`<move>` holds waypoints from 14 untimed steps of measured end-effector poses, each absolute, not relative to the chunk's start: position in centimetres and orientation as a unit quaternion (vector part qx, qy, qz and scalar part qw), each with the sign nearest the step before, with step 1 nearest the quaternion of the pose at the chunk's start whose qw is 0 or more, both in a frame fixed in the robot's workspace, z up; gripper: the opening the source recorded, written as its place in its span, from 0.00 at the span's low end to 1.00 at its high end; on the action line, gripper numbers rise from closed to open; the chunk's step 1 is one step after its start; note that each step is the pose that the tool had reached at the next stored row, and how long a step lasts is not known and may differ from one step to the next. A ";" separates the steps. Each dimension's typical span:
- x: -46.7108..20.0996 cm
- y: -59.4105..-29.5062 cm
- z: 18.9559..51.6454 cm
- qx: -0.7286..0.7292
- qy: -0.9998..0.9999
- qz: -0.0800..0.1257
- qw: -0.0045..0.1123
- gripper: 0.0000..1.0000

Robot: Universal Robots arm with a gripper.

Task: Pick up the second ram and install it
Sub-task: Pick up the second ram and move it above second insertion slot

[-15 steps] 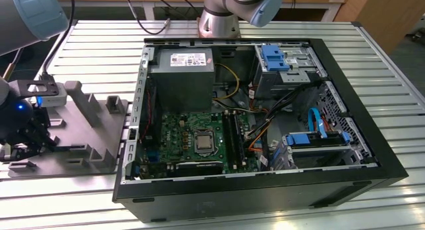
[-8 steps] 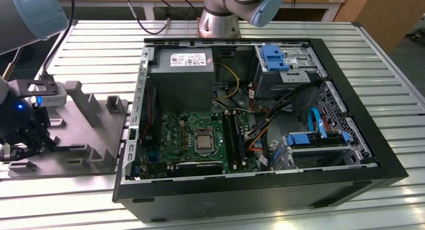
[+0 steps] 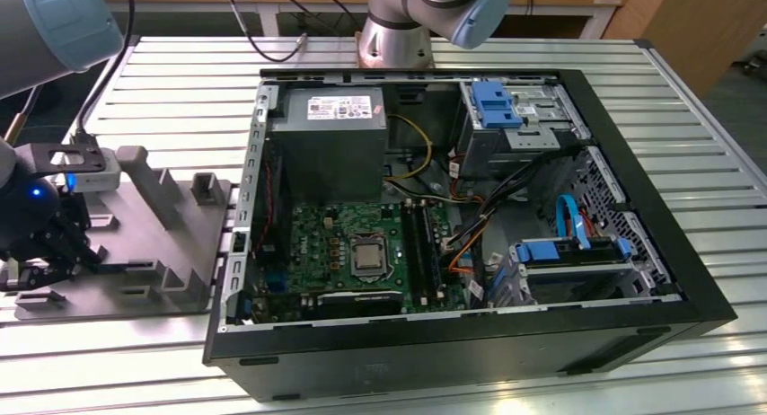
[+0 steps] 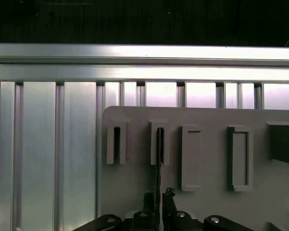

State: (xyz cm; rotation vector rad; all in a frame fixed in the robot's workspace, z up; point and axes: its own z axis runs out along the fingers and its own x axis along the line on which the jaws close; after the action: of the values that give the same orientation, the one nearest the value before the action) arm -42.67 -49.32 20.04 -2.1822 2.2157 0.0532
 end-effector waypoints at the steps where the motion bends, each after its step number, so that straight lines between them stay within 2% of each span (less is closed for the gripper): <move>1: -42.7 -49.3 20.0 -0.702 0.712 0.017 0.016 0.21; 5: -42.7 -49.3 20.0 -0.702 0.712 0.017 0.016 0.20; 6: -42.7 -49.3 20.0 -0.702 0.712 0.017 0.016 0.13; 14: -42.7 -49.3 20.1 -0.702 0.712 0.017 0.016 0.11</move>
State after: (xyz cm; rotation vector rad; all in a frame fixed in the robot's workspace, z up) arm -42.67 -49.32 20.06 -2.1823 2.2157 0.0532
